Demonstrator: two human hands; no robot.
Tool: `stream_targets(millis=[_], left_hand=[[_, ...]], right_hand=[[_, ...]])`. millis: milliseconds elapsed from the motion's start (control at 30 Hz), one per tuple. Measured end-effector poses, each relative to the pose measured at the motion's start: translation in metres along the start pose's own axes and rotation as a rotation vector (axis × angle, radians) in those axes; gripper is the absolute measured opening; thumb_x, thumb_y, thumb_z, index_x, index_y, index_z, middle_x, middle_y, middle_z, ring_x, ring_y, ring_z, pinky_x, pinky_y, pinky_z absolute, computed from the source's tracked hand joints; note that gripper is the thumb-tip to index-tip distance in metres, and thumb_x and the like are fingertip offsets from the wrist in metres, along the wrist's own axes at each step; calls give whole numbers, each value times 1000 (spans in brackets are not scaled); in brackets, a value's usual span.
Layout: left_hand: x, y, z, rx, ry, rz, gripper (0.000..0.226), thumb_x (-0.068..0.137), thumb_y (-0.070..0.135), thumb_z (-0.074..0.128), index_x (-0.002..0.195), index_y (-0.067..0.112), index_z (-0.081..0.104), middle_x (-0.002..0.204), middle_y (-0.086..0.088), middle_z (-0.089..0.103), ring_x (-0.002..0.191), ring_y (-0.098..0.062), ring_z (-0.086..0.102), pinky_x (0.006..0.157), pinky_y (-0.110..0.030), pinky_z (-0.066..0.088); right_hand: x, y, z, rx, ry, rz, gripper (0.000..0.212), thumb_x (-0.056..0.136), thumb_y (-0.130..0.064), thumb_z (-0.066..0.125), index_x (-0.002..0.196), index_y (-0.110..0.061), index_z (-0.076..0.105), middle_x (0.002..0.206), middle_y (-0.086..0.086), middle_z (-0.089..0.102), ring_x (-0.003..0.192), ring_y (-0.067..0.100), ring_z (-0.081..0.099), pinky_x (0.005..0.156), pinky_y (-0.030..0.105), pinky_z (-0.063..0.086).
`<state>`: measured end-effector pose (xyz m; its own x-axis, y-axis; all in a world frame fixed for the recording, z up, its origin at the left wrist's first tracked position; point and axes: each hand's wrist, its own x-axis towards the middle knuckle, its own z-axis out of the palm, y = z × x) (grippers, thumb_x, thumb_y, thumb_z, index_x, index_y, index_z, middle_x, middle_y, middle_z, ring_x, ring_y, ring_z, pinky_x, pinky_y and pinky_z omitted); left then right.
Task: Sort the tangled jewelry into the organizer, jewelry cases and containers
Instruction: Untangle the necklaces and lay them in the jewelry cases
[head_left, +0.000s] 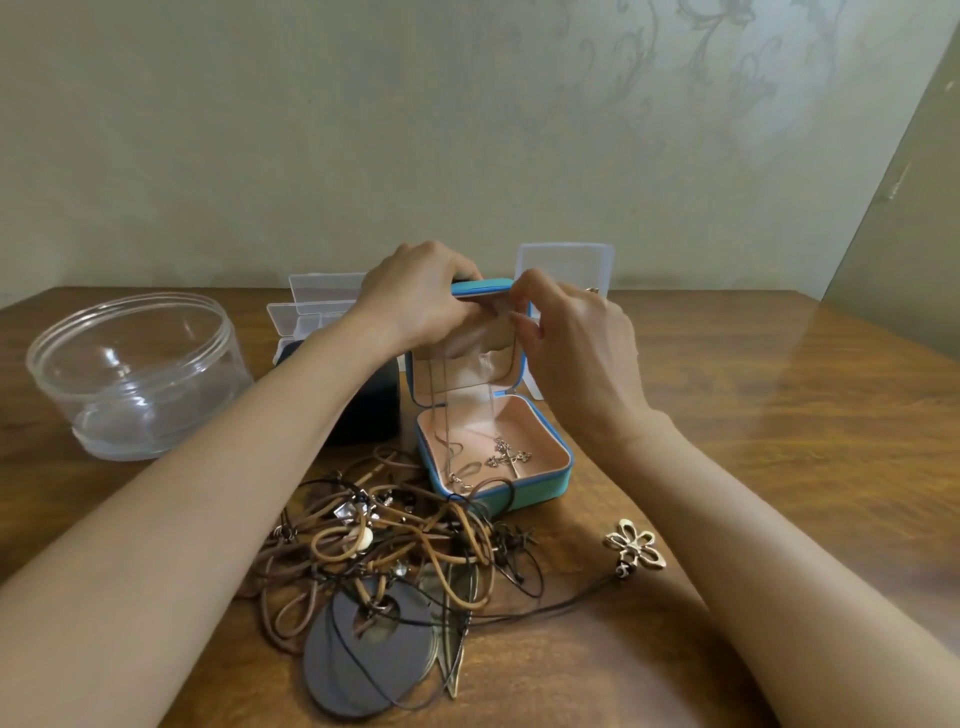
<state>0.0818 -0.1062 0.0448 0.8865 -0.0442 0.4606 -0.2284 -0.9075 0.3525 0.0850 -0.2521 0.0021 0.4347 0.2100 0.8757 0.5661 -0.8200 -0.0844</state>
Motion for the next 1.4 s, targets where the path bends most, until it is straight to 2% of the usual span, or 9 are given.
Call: stream_targets(millis=[100,233,333,467,700,767,1067,1233,1400], left_hand=[[1,-1,-2,-10,-38,32,16,83,28,67,96,23,72,82,-1,62,93,-27,58,81,-39,49],[2,-1,-5,-16,-89,64,16,85,23,65,100,19,71,81,-1,58,92,-26,57,80,-37,48],[3,-1,-7,-17,-129,85,17,86,22,64,101,18,70,84,-2,60,93,-26,57,82,-39,48],[4,0,-5,39,-119,97,16,86,22,61,101,20,67,86,0,57,95,-27,56,83,-40,47],[3,0,-2,49,-69,81,20,85,27,65,103,20,68,100,-8,66,99,-30,56,81,-35,46],[3,1,-1,52,-58,81,21,84,28,66,103,20,68,101,-9,67,100,-31,56,81,-35,46],[2,2,-3,42,-63,63,22,79,27,72,99,18,69,83,-4,59,95,-30,57,81,-38,47],[2,3,4,52,14,-1,27,77,38,73,97,20,69,94,-6,66,95,-28,56,73,-32,41],[0,8,7,57,51,-31,24,75,39,74,88,20,67,94,-7,67,95,-28,55,70,-30,37]], right_hand=[[-2,4,7,51,106,14,4,71,-8,65,67,-7,64,57,6,61,44,30,53,40,23,33],[-5,4,12,118,184,84,12,73,-18,69,65,-9,65,53,3,58,44,25,51,41,24,36],[-5,-3,11,202,212,239,16,75,-25,72,66,-12,66,52,0,57,46,16,41,47,22,29],[-3,-7,9,283,74,502,18,83,-34,68,76,-17,69,63,-5,53,62,12,45,57,25,24],[0,-10,8,464,14,633,16,83,-23,65,69,-15,67,56,-6,53,59,10,47,51,16,33],[1,-10,6,486,-4,665,17,82,-21,64,66,-17,65,55,-6,53,59,10,48,53,21,33],[-6,-10,8,438,-42,617,18,86,-22,62,73,-10,68,61,0,55,64,17,51,58,26,30],[-9,-6,11,416,-150,588,20,86,-19,62,72,-5,68,61,2,55,66,20,54,58,28,34],[-5,2,4,462,-314,525,23,87,-18,63,68,-6,64,58,6,60,63,27,63,60,37,52]])
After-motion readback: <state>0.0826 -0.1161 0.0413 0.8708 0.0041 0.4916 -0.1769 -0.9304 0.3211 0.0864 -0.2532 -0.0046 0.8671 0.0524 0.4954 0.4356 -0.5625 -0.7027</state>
